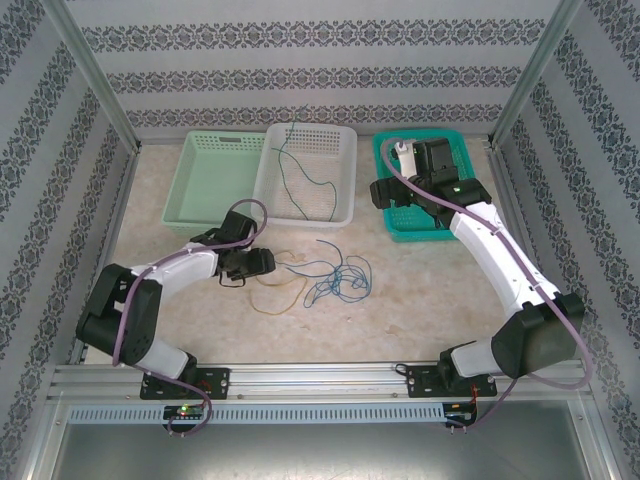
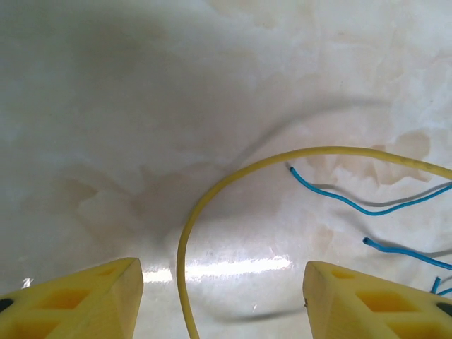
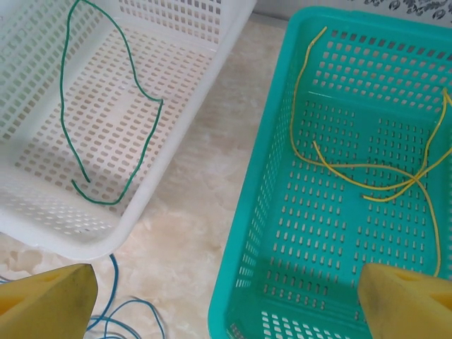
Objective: Untangle the cables
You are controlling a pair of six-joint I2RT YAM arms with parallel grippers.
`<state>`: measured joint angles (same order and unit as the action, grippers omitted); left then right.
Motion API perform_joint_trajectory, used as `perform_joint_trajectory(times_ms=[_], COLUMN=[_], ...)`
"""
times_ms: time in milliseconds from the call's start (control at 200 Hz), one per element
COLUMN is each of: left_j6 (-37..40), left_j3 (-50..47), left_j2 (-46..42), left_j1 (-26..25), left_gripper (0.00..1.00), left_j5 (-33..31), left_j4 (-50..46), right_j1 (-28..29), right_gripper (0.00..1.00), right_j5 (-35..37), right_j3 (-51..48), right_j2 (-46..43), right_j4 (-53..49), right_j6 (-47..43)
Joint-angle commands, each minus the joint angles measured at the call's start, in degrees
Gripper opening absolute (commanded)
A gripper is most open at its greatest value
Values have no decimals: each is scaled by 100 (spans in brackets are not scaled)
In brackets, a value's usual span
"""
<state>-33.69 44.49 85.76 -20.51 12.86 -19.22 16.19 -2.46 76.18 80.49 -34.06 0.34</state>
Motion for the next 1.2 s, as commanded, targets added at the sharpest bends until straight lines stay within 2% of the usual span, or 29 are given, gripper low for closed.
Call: perform_joint_trajectory(times_ms=[0,95,295,385,520,624,754,934,1079,1194], left_j6=[-207,-312,-289,-288,-61,44,206,413,355,319], left_j3=[-148,-171,-220,-232,-80,8,75,234,352,475], left_j2=[30,299,623,545,240,-206,-999,-2075,-2587,-2683], left_j1=[50,39,30,30,-39,-89,-91,-87,-89,-91], left_gripper=[59,54,40,27,0,0,0,0,0,0], left_j5=[14,256,243,229,215,69,-199,-610,-831,-795], left_j4=[-107,142,244,441,476,381,100,-147,259,600], right_j1=[11,7,7,0,23,115,240,358,955,1477], right_gripper=[95,95,95,95,94,92,91,84,84,90], right_j5=[-189,-243,-228,-223,-329,-622,-1316,-2463,-2366,-2099], right_j3=[-95,-95,-199,-226,-269,-381,-943,-2128,-3046,-3497], right_j2=[-99,-125,-339,-367,-391,-409,-648,-963,-1144,-1269], right_j4=[188,191,281,299,337,389,854,2272,3735,4718], right_j6=[143,128,105,117,140,8,-27,1175,2051,2094])
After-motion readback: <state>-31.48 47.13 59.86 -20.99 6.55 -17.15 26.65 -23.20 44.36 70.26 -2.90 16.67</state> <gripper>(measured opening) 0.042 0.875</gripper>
